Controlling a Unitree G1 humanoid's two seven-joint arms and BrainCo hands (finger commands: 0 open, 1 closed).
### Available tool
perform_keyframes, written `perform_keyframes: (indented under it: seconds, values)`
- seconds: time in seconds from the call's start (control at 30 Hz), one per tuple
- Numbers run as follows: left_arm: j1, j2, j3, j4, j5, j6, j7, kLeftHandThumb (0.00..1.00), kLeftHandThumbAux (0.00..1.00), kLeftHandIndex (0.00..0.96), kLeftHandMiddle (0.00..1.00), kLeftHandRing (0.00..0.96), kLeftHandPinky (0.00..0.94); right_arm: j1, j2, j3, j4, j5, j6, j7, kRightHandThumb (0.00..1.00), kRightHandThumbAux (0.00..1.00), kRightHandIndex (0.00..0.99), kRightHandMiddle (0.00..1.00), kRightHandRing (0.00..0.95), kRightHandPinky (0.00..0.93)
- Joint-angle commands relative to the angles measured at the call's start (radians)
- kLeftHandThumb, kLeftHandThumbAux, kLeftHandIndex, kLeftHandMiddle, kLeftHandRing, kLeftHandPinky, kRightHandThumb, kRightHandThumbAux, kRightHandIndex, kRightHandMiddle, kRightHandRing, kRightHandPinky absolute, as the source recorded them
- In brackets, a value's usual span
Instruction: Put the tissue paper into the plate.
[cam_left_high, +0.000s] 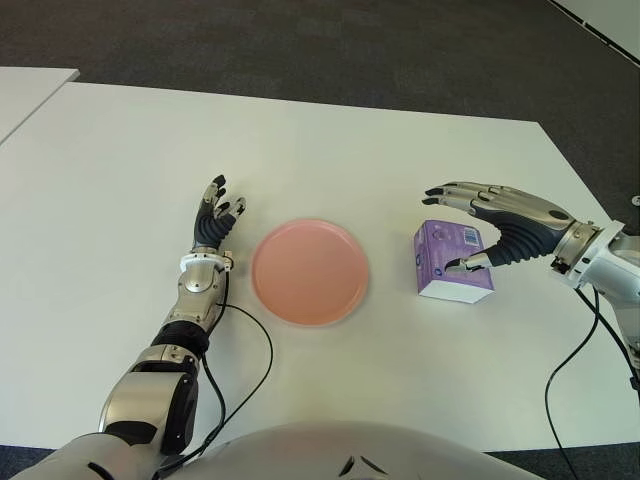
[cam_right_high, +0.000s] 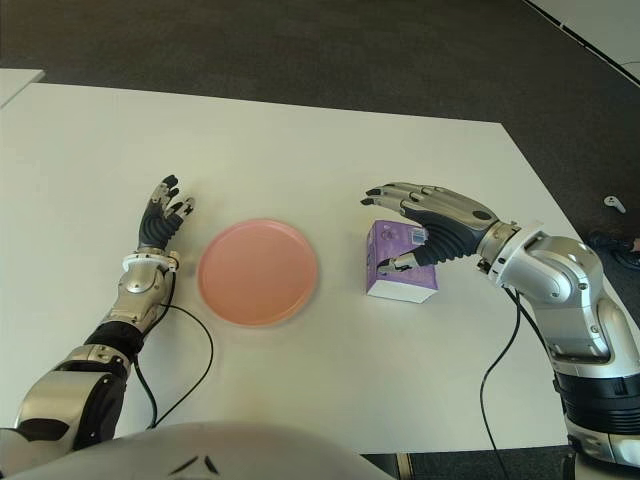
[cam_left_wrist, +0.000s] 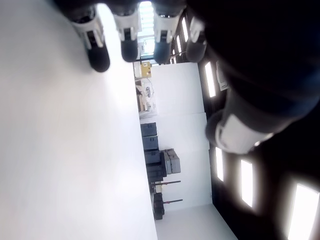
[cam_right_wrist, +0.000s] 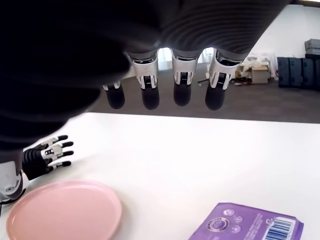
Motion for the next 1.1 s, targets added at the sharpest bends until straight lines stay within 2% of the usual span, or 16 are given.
perform_keyframes:
  seconds: [0.03,0.63,1.1]
  values:
    - [0.036,-0.003,0.005,0.021,-0.007,0.027,-0.009,0.144,0.656,0.032,0.015,0.018,0.06,-0.008,0.003,0.023,0.007,-0.007,0.015,0.01,0.072,0.437,0.0,0.0,0.0,0.0]
    - [0.032,0.0,0.019,0.042,-0.017,0.03,-0.012,0.165,0.652,0.033,0.018,0.013,0.05,-0.005,0.017,0.073,0.095,-0.062,0.039,-0.017,0.083,0.444,0.0,0.0,0.0,0.0]
    - [0.043,0.003,0.019,0.031,-0.02,0.026,-0.008,0.184,0.629,0.033,0.026,0.029,0.076,0.056,0.02,0.038,0.105,-0.103,0.038,-0.078,0.047,0.425,0.0,0.0,0.0,0.0]
